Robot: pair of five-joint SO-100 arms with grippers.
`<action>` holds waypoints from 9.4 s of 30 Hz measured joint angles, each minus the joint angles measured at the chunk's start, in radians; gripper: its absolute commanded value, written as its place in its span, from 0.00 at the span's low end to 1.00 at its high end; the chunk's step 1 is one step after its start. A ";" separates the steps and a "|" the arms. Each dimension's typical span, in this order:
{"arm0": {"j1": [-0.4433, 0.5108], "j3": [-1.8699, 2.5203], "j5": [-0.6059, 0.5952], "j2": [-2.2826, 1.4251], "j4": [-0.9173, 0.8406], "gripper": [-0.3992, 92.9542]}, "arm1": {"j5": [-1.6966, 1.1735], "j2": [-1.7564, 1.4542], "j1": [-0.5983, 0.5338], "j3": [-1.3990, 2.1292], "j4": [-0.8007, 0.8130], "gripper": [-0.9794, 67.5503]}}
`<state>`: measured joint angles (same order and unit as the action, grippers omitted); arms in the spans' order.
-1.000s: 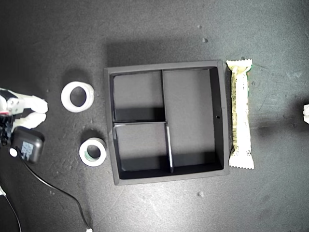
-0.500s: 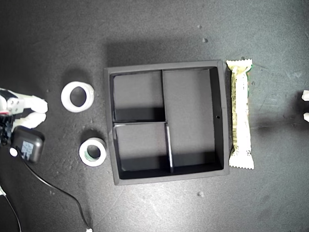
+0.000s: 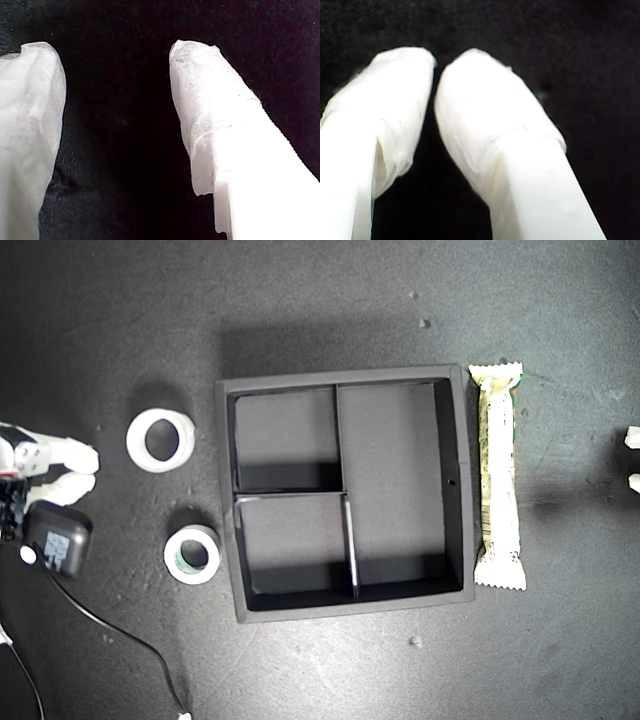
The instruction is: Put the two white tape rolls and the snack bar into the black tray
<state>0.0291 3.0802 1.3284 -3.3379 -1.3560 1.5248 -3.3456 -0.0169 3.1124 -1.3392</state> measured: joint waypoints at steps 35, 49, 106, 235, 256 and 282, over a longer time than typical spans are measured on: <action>0.000 0.000 0.000 0.000 0.000 0.02 | 0.000 0.000 0.023 0.000 0.000 0.14; 0.000 0.000 0.133 0.000 0.000 0.01 | 0.000 0.000 0.081 0.000 0.000 0.01; 0.043 -0.540 -0.236 0.716 0.413 0.17 | -0.632 0.011 0.055 -0.334 0.456 0.09; 0.255 -1.520 0.028 1.499 -0.133 0.17 | -1.226 1.963 0.192 -2.480 -0.457 0.22; 0.391 -1.048 0.189 1.496 0.502 0.17 | -0.859 1.476 0.149 -1.891 -0.423 0.12; 0.414 -0.991 0.259 1.657 0.614 0.07 | -0.799 1.414 0.170 -1.868 -0.422 0.01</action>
<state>0.4433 2.0893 1.5877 -1.6812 -0.7424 0.7256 -1.9313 0.1534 1.2441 -1.7610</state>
